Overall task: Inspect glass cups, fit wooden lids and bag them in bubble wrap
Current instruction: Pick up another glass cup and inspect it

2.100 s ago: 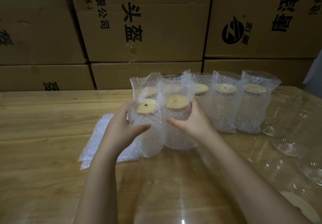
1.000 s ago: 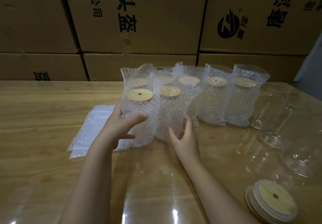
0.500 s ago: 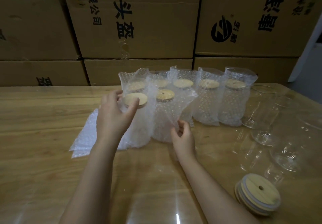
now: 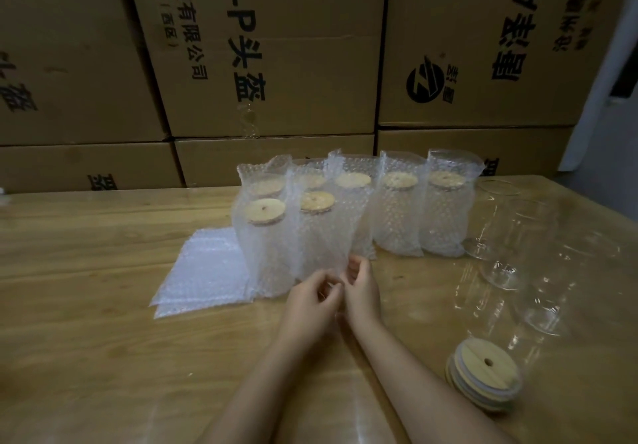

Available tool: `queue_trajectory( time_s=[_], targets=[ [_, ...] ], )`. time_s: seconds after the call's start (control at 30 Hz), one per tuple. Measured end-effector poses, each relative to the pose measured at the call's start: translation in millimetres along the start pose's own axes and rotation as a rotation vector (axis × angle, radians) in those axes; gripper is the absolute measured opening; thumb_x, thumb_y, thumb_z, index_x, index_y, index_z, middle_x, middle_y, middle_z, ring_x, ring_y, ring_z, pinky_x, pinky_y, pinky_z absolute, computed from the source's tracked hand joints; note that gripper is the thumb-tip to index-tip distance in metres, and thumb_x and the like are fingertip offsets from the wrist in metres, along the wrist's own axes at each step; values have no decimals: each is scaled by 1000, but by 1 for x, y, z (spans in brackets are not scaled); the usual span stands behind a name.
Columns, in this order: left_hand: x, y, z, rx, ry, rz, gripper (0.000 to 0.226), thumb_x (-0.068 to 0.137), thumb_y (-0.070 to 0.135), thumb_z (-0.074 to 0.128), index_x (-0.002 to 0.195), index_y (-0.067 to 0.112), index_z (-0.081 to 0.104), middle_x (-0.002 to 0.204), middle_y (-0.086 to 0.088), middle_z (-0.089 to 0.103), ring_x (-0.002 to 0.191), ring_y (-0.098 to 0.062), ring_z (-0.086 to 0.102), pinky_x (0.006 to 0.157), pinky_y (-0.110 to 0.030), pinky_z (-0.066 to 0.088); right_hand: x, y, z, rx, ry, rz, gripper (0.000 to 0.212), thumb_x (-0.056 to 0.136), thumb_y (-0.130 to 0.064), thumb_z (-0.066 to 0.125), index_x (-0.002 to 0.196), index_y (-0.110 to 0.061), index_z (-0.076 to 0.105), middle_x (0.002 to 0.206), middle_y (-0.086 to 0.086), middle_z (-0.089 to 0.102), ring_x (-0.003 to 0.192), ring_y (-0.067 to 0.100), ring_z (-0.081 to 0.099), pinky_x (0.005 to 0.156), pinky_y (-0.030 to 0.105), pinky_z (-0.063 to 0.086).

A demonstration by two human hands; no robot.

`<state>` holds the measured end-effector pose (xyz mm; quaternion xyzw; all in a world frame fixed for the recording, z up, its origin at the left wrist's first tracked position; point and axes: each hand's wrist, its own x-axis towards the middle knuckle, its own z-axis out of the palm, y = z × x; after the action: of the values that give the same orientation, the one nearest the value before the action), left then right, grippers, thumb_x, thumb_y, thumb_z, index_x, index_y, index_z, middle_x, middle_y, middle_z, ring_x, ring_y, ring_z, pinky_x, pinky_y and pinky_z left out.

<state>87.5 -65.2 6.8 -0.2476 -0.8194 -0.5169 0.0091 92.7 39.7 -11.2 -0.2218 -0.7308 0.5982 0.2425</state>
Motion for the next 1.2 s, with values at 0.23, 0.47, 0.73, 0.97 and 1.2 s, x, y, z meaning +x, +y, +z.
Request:
queue_trajectory(
  time_s=[0.23,0.47,0.73,0.97,1.2],
  targets=[
    [-5,-23,9,-315,144,-85,17,93,3,56,78,7,62,55,-1,60,46,-8,53,47,-21,43,-36,-25,-30,22,-337,-18,41,95,-4,53,134,-8,44,129,3,55,121,16,55,92,14,41],
    [-5,-31,10,-360,157,-119,17,95,11,55,79,13,60,54,-1,59,44,-14,49,43,-23,39,-29,-73,-151,-313,366,-868,23,91,-12,47,105,-9,65,111,1,64,104,10,60,93,11,41],
    [-7,-26,8,-361,123,-126,15,95,10,54,82,8,61,54,-1,59,42,-12,49,42,-21,40,13,11,-220,-528,926,-596,63,84,-24,63,139,-5,39,146,26,32,134,44,31,110,54,27],
    [-8,-25,8,-366,106,-134,14,96,11,55,83,9,61,54,0,59,44,-13,49,43,-21,40,12,32,-227,-299,831,-412,98,76,-18,80,151,-15,16,146,23,33,135,39,33,112,44,31],
    [-12,-21,8,-347,63,-127,14,96,11,54,83,8,60,55,-1,61,46,-13,50,45,-20,41,-1,-7,-196,-233,604,-659,106,70,-21,85,148,-38,15,145,8,35,133,-4,32,107,16,33]
  ],
)
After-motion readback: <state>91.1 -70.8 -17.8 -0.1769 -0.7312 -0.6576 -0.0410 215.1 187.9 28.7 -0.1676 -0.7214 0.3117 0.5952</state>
